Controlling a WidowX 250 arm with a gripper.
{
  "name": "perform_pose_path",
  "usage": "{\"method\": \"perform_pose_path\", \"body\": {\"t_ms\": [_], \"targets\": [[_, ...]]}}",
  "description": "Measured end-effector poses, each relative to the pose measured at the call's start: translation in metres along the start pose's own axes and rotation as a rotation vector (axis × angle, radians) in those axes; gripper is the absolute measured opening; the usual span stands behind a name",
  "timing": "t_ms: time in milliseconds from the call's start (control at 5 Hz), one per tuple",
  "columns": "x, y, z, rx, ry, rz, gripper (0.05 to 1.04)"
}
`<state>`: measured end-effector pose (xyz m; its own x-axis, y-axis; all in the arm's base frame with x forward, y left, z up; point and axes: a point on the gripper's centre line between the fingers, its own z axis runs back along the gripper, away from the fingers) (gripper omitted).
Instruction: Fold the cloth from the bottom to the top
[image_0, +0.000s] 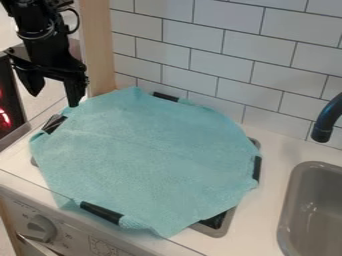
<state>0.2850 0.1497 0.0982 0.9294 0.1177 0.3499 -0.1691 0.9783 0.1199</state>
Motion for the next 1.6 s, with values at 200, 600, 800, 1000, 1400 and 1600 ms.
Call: {"method": "perform_pose_path", "body": {"t_ms": [200,600,800,1000,1400,1600], "targets": [[-0.007,-0.001,-0.006,-0.005,0.028,0.004,0.999],[-0.023,-0.011,-0.014,0.037,0.090,0.005,0.999],[-0.026,-0.021,-0.015,-0.024,0.104,-0.046,0.999],[-0.035,-0.040,-0.013,-0.153,0.134,-0.188,0.999],[-0.057,-0.073,0.010,-0.200,0.131,-0.346,0.999],[-0.073,-0.088,0.027,-0.195,0.117,-0.400,0.999]]}}
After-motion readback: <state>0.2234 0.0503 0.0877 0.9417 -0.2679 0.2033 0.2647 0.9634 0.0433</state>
